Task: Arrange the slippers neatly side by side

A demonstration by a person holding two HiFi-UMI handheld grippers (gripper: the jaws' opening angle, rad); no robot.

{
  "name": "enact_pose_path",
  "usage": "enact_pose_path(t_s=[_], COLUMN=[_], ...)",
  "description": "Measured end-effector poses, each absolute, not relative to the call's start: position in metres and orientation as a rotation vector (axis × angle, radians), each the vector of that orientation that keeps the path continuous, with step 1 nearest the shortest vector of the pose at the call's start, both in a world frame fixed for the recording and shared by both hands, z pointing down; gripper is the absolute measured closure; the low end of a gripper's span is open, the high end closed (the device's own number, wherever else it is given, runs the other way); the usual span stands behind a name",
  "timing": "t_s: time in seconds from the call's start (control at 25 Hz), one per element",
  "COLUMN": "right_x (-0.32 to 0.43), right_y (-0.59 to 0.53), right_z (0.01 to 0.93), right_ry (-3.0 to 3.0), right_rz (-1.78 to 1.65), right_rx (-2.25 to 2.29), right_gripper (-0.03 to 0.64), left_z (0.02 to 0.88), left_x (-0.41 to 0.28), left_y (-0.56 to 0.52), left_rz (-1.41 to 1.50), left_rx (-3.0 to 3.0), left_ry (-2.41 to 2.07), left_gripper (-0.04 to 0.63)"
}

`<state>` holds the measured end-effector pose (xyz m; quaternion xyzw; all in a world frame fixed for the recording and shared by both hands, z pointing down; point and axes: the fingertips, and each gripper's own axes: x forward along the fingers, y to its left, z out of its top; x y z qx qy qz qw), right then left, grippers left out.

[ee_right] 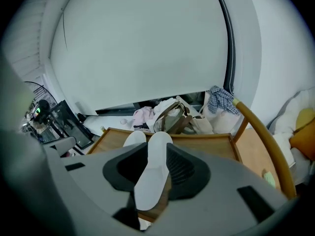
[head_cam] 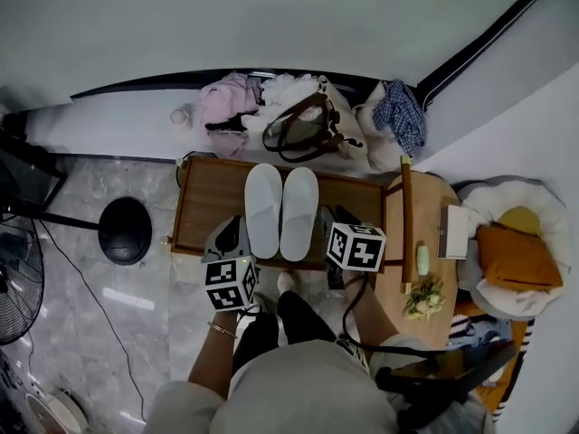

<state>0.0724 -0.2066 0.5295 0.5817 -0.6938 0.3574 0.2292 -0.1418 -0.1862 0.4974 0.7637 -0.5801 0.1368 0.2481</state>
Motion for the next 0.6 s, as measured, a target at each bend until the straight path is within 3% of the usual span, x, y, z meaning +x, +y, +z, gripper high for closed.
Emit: enact_pose_path(t_s=[0.6], right_x=[0.095], right_y=[-0.192], right_z=[0.458], right_ry=[-1.98], right_rz=[0.864], right_rx=[1.719], right_gripper=[0.51], left_z=[0.443], left_x=[-0.125], left_y=[-0.183], left_rz=[0.289], left_rx=[2.202], left_ry=[-1.581], left_gripper=[0.578])
